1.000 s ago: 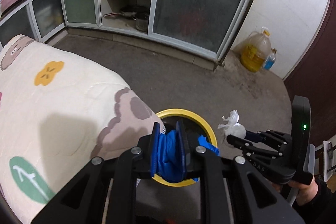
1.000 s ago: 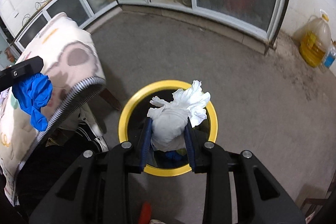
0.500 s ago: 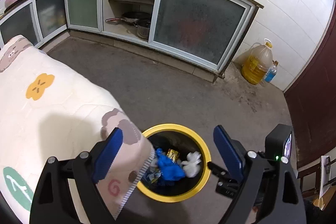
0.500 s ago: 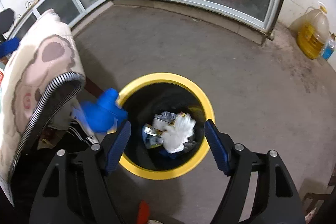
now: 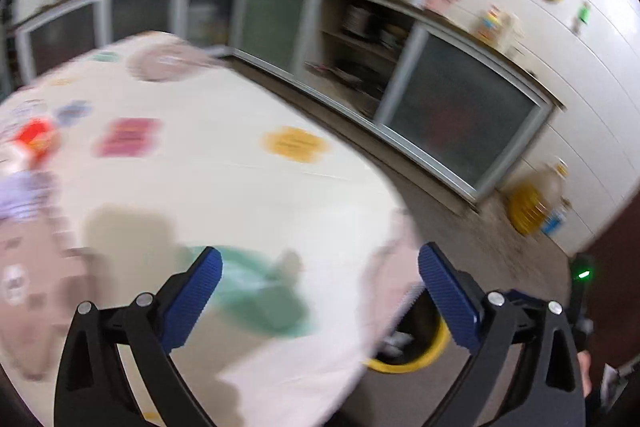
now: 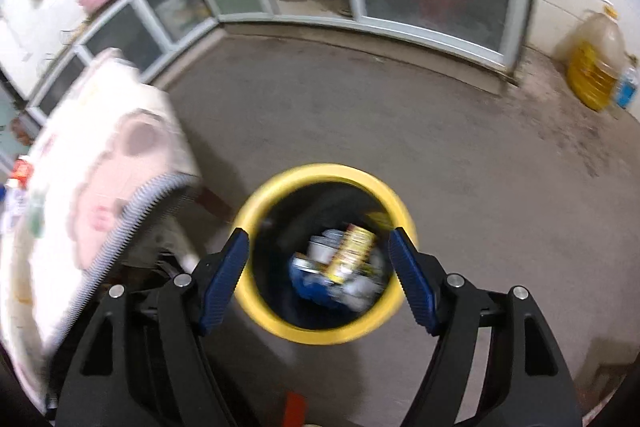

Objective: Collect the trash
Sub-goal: 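Move both tools back over the table toward the red cup and foam net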

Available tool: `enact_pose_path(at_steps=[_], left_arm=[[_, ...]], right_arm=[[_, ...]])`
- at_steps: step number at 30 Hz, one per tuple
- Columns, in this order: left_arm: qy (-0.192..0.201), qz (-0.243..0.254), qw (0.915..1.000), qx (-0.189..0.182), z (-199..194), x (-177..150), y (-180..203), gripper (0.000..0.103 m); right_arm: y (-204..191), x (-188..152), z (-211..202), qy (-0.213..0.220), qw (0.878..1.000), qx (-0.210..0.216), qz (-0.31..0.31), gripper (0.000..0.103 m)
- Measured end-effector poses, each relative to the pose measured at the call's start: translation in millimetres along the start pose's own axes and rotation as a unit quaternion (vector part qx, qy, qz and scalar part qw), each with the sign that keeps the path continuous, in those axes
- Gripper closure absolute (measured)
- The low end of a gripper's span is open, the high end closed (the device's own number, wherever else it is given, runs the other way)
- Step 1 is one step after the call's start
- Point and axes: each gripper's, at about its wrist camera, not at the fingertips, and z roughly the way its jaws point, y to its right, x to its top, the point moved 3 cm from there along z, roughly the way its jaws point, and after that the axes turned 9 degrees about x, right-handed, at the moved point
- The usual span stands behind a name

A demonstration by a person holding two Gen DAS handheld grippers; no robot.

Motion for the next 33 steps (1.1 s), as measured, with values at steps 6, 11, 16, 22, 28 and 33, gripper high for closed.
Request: enact_pose_path(at_steps=[6, 11, 16, 22, 28, 33], left_arm=[[0.037, -0.046, 0.9927, 0.105, -55, -11, -130, 0.008], [0.056, -0.060, 0.9736, 0.213, -84, -17, -226, 0.008], [0.064, -0.073, 0.9652, 0.243, -85, -13, -281, 0.008], [0.055, -0.052, 0.9700, 0.231, -55, 2, -300, 0.008], [0.021, -0.032, 0.9691, 0.244, -27, 16, -322, 0.008], [-0.007, 0.012, 0.9765, 0.215, -10, 20, -327, 0.008]], right_arm=[[-110, 37, -2, 0.013, 0.992, 0.088, -0.090, 0.031], [-222, 58, 20, 0.004, 0.974, 0.144, -0.177, 0.031], [-345, 65, 42, 0.005, 0.944, 0.166, -0.284, 0.027], [-483, 51, 73, 0.004, 0.899, 0.163, -0.406, 0.027], [-566, 40, 116, 0.002, 0.869, 0.129, -0.477, 0.027], [-604, 34, 147, -0.016, 0.853, 0.106, -0.511, 0.027]])
